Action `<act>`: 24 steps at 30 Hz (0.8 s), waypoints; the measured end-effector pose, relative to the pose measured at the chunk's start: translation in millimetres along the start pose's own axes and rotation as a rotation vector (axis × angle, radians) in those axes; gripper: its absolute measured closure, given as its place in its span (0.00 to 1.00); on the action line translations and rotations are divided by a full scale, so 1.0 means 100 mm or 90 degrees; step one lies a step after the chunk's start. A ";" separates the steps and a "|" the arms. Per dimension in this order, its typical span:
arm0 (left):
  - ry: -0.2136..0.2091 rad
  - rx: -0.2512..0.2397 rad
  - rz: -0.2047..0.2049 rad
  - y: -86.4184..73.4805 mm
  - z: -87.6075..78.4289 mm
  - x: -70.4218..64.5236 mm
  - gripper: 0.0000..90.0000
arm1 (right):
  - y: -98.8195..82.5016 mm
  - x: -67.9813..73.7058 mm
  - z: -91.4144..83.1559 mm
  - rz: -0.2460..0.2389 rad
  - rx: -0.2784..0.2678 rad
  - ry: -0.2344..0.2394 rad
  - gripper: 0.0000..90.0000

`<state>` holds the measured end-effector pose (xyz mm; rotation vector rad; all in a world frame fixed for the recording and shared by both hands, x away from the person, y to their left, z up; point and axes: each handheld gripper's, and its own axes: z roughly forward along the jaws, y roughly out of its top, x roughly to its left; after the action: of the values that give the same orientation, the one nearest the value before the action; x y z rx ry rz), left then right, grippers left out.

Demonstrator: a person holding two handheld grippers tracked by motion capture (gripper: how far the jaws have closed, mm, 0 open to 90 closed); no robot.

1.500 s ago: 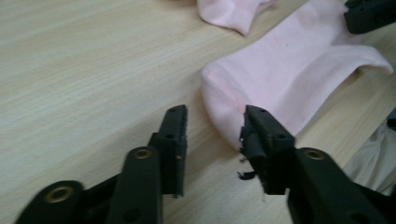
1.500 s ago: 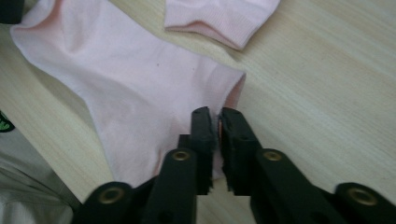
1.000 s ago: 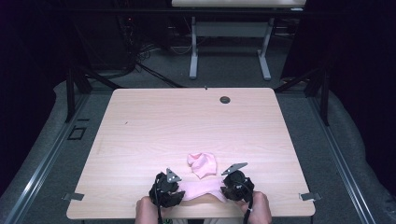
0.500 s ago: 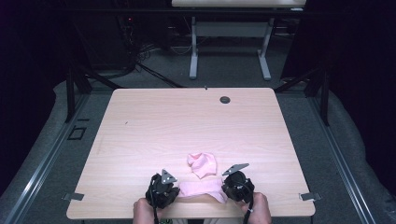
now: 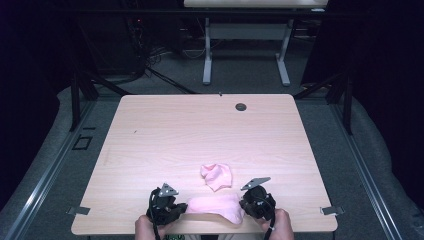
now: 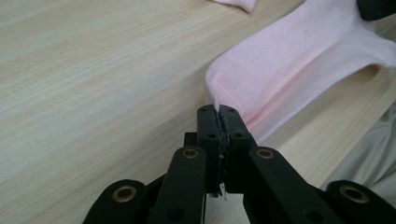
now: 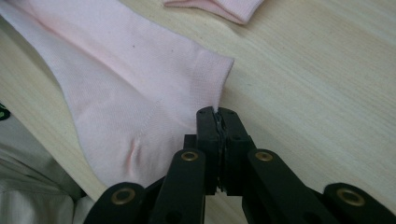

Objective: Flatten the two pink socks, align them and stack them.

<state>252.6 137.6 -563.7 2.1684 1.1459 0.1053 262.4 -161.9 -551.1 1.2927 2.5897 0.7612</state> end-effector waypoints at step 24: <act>0.005 -0.028 -0.005 0.84 0.06 0.47 0.41 | 0.42 -0.22 -0.08 0.007 -0.066 0.018 0.52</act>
<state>342.8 137.4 -529.2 2.1260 1.1450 0.1345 302.4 -160.9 -524.7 1.2764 2.5299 0.9098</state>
